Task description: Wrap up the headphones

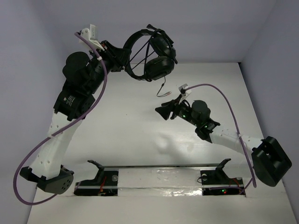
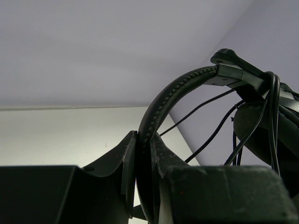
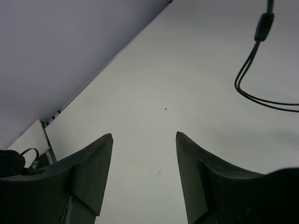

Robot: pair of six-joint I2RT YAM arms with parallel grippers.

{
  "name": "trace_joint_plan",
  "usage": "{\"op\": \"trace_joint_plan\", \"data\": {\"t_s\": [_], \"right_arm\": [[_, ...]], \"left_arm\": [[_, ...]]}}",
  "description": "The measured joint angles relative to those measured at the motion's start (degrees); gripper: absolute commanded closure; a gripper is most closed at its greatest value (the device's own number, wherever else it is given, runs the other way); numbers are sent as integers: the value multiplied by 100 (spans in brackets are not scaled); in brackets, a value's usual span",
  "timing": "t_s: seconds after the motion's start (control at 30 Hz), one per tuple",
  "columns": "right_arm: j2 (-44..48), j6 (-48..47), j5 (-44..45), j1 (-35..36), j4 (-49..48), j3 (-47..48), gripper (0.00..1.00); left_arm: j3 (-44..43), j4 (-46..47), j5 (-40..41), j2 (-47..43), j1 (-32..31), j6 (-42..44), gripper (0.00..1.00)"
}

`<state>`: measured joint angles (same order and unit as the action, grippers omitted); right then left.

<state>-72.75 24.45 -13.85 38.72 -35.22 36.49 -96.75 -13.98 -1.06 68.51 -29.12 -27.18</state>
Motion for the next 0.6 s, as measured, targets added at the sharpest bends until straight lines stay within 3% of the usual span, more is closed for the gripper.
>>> {"op": "trace_joint_plan", "data": {"t_s": [0.37, 0.5, 0.53, 0.57, 0.6], "right_arm": [[24, -177, 1335, 0, 664, 107, 36], [-260, -122, 1405, 0, 601, 186, 35], [-461, -98, 1318, 0, 560, 273, 38], [-721, -85, 1211, 15, 490, 393, 54], [-973, -85, 1126, 42, 415, 522, 63]], "left_arm": [[-48, 0, -31, 120, 0, -4, 100], [-46, 7, -155, 125, 0, -57, 100], [-46, 17, -195, 125, 0, -79, 100], [-46, 35, -225, 125, 0, -96, 100], [-46, 48, -243, 125, 0, -114, 100]]}}
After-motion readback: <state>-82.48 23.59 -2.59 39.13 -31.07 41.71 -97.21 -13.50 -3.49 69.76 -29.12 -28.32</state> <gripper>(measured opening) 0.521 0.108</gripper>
